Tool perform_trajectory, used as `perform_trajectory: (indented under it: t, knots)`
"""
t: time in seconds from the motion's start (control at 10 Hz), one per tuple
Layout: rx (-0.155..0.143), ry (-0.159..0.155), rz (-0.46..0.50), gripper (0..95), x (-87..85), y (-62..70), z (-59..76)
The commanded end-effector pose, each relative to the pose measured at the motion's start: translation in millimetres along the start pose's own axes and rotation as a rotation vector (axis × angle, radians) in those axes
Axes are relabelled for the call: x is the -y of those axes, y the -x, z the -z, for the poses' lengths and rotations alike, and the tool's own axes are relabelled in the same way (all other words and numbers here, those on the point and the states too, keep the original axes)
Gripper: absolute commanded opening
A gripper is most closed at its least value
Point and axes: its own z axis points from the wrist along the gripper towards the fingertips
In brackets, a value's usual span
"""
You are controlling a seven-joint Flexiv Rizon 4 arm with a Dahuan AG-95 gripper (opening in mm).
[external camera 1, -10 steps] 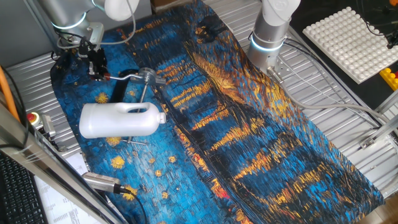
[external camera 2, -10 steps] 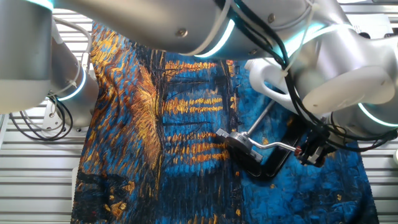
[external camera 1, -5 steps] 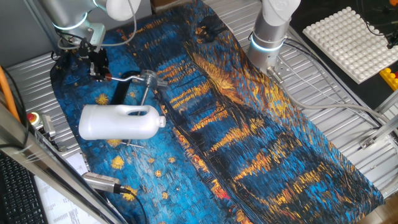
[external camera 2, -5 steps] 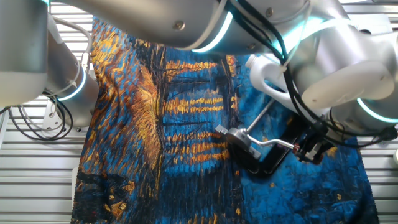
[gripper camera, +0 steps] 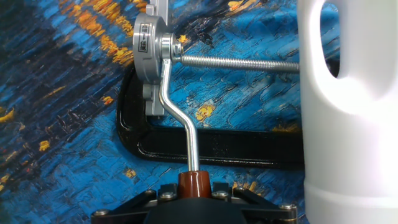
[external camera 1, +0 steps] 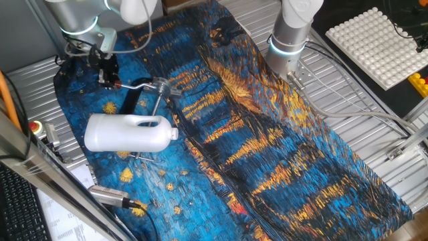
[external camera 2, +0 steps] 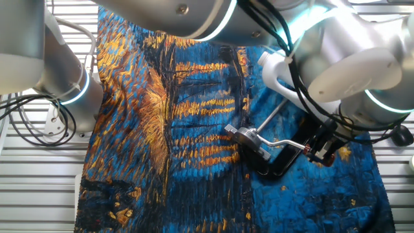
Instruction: Pull up the lever
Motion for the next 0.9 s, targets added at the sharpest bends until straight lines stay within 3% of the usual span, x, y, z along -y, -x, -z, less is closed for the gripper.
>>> perform_trajectory:
  t: [0.1,0.3,0.5,0.6,0.8,0.9]
  knots:
    - [0.004,-0.008,-0.012,19.0,0.5,-0.3,0.8]
    - [-0.007,-0.014,-0.008,19.0,-0.3,-0.7,1.0]
    - [0.001,-0.009,-0.016,19.0,-0.6,-0.6,2.8]
    - [-0.006,-0.015,-0.012,38.0,-0.7,-0.4,3.9]
    - [-0.017,-0.028,-0.03,38.0,-0.7,0.0,6.3]
    - [-0.021,-0.027,-0.034,57.0,-0.7,0.4,9.1]
